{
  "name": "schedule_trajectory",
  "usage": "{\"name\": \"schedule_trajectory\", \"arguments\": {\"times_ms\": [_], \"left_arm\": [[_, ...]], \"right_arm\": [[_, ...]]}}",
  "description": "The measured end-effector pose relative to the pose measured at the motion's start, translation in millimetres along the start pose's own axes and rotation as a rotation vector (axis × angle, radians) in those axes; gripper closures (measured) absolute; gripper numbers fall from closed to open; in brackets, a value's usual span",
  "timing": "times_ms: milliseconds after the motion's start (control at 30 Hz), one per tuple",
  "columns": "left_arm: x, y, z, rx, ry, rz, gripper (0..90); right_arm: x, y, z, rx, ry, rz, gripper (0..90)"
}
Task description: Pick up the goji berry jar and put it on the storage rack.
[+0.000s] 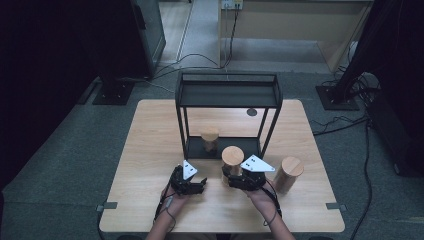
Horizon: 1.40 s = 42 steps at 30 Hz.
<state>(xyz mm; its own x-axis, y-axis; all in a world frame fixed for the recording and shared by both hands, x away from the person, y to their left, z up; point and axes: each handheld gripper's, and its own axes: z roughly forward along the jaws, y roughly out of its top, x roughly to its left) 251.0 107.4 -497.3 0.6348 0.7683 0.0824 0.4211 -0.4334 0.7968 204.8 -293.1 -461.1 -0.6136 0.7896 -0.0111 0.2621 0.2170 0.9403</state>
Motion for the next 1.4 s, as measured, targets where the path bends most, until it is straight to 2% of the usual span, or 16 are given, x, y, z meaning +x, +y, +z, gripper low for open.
{"name": "schedule_trajectory", "arguments": {"times_ms": [100, 233, 300, 500, 600, 700, 867, 1400], "left_arm": [[4.3, -1.1, -0.6, -0.005, -0.018, -0.022, 19.9], [10.1, -2.6, -0.8, -0.011, -0.035, -0.056, 19.9], [8.3, -2.1, -0.6, -0.009, -0.03, -0.048, 19.9], [-5.8, 1.7, 0.7, 0.011, 0.009, 0.04, 19.9], [-10.5, 2.2, 1.4, 0.014, 0.021, 0.062, 19.9], [-10.4, 2.4, 1.4, 0.015, 0.021, 0.063, 19.9], [-9.1, 1.7, 1.4, 0.011, 0.017, 0.052, 19.9], [-10.0, 2.8, 1.6, 0.017, 0.019, 0.063, 19.9]], "right_arm": [[-1.4, 2.5, 1.7, 0.0, -0.005, 0.005, 24.9], [-6.0, 3.6, 3.6, -0.003, -0.008, 0.034, 25.0], [-6.8, 4.7, 4.6, -0.001, -0.015, 0.043, 25.0], [-7.0, 9.4, 9.4, 0.001, -0.039, 0.028, 24.9], [-7.6, 11.7, 10.9, 0.001, -0.044, 0.025, 25.0], [-8.6, 14.9, 11.9, 0.002, -0.053, 0.016, 25.0], [-11.7, 16.6, 13.3, -0.004, -0.053, 0.04, 25.0], [-10.6, 21.9, 23.9, 0.0, -0.085, 0.031, 24.9]]}}
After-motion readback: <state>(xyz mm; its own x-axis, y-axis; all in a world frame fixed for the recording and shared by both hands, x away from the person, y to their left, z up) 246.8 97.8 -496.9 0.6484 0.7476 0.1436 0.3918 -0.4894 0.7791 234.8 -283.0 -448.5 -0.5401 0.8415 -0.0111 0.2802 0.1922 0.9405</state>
